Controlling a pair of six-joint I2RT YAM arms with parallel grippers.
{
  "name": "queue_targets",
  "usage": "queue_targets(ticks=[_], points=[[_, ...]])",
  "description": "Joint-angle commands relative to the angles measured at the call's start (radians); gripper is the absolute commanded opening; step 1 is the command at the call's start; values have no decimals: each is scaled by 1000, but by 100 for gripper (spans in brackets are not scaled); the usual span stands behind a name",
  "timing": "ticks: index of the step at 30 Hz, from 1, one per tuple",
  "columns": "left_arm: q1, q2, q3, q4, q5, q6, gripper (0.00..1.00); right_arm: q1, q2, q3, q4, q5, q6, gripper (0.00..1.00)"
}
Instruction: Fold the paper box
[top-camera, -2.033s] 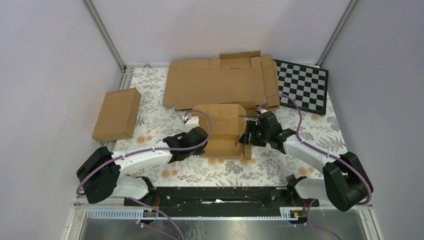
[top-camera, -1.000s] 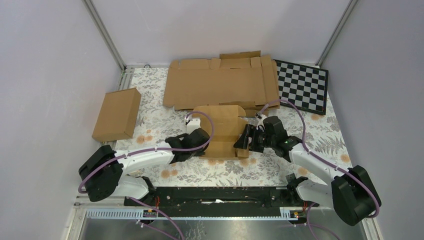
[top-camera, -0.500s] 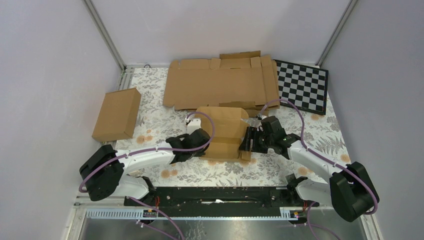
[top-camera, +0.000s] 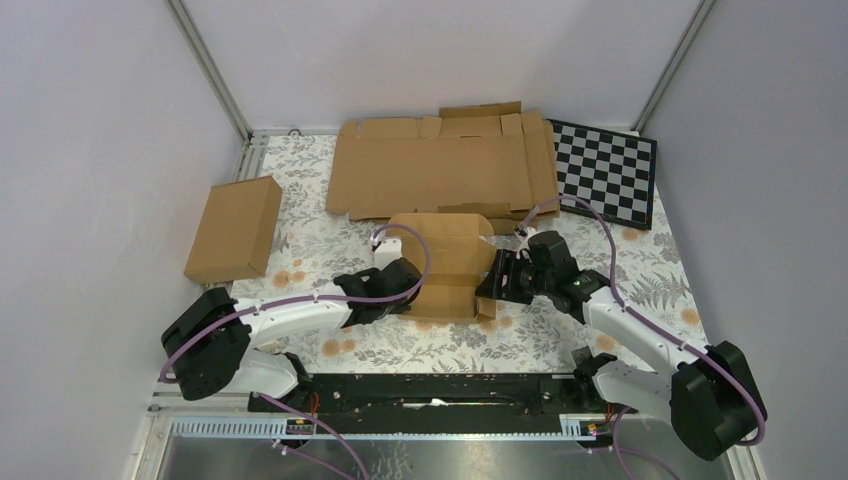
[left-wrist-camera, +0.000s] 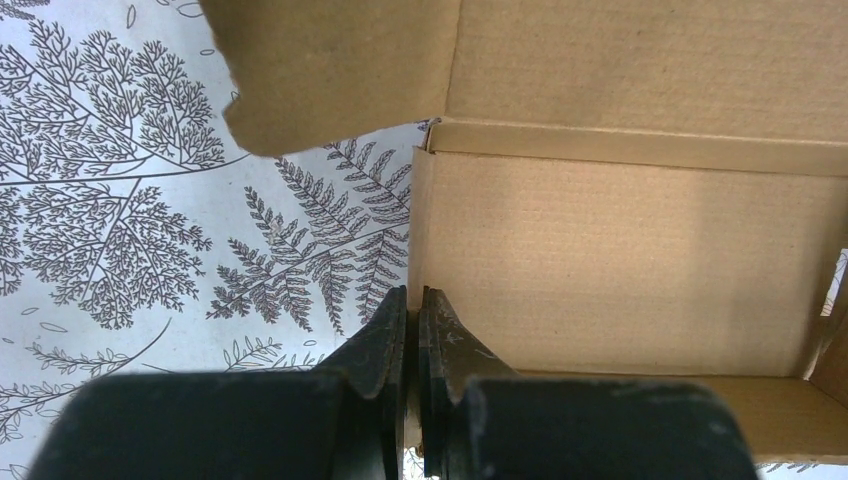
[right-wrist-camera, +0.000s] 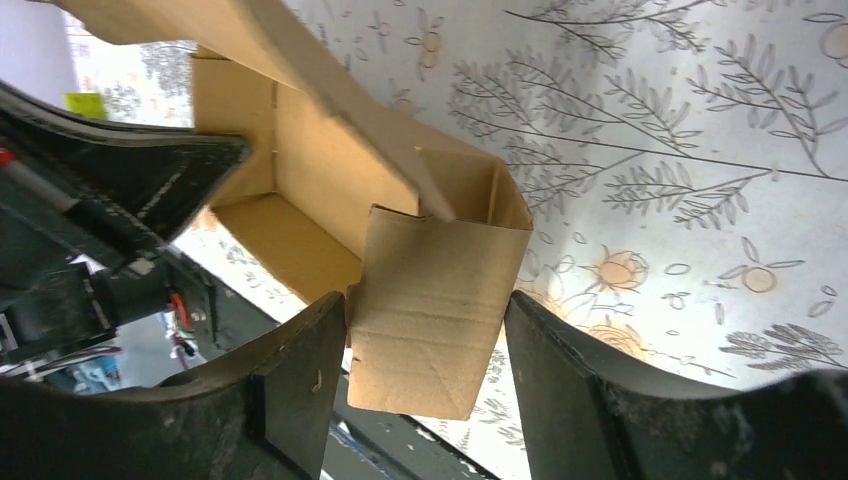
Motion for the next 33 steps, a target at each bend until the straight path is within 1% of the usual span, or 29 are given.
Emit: queue_targets(ticks=[1, 3, 6, 8, 10, 23, 29, 33], points=[[-8, 8, 34, 17, -41, -13, 0, 1, -21, 4, 54, -80, 71, 65], [-10, 8, 36, 16, -43, -14, 0, 1, -12, 4, 68, -90, 80, 67], [-17, 10, 41, 16, -49, -20, 0, 1, 21, 12, 73, -93, 86, 80], [-20, 12, 49, 16, -51, -26, 0, 1, 46, 21, 72, -100, 84, 83], [-26, 18, 54, 16, -52, -29, 0, 1, 58, 26, 80, -112, 86, 83], [-38, 31, 56, 28, -52, -53, 0, 3, 81, 11, 140, -146, 101, 66], [-40, 40, 51, 40, -48, -72, 0, 4, 98, 10, 146, -131, 82, 60], [-40, 37, 51, 40, -53, -77, 0, 12, 115, 9, 128, -101, 55, 53]])
